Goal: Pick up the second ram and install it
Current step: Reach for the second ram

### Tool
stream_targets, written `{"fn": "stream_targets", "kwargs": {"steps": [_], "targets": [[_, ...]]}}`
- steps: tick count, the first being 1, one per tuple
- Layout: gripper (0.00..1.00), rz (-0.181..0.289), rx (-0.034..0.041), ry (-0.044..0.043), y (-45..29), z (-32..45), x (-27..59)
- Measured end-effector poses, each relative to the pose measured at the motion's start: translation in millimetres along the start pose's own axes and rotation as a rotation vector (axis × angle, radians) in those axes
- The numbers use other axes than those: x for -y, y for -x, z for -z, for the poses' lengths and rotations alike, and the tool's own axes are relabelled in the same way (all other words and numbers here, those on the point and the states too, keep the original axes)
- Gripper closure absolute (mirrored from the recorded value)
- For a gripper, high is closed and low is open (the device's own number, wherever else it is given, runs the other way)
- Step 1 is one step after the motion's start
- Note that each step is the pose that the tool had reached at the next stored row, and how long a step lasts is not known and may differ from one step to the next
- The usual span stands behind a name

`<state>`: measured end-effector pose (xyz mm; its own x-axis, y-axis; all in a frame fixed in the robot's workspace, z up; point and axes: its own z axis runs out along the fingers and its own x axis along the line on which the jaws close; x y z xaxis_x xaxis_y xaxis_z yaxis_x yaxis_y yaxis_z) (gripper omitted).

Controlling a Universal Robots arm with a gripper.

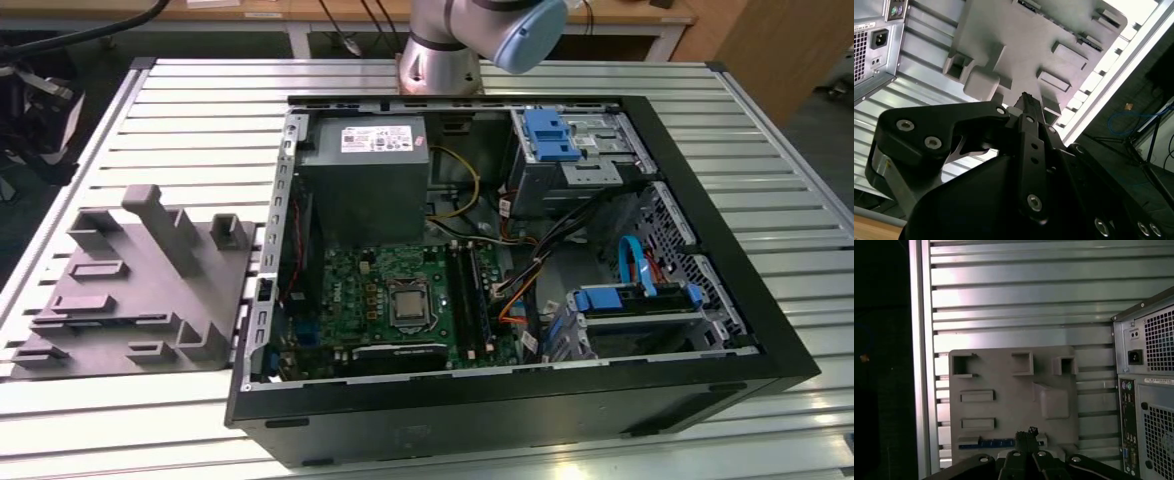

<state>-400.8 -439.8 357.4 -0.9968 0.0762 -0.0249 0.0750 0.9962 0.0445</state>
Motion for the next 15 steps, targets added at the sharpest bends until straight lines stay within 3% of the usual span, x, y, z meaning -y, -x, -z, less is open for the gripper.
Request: {"fn": "stream_targets", "kwargs": {"steps": [15], "targets": [[0.9,0.0,-0.0001,-0.0001,-7.5,-14.9,26.9]]}}
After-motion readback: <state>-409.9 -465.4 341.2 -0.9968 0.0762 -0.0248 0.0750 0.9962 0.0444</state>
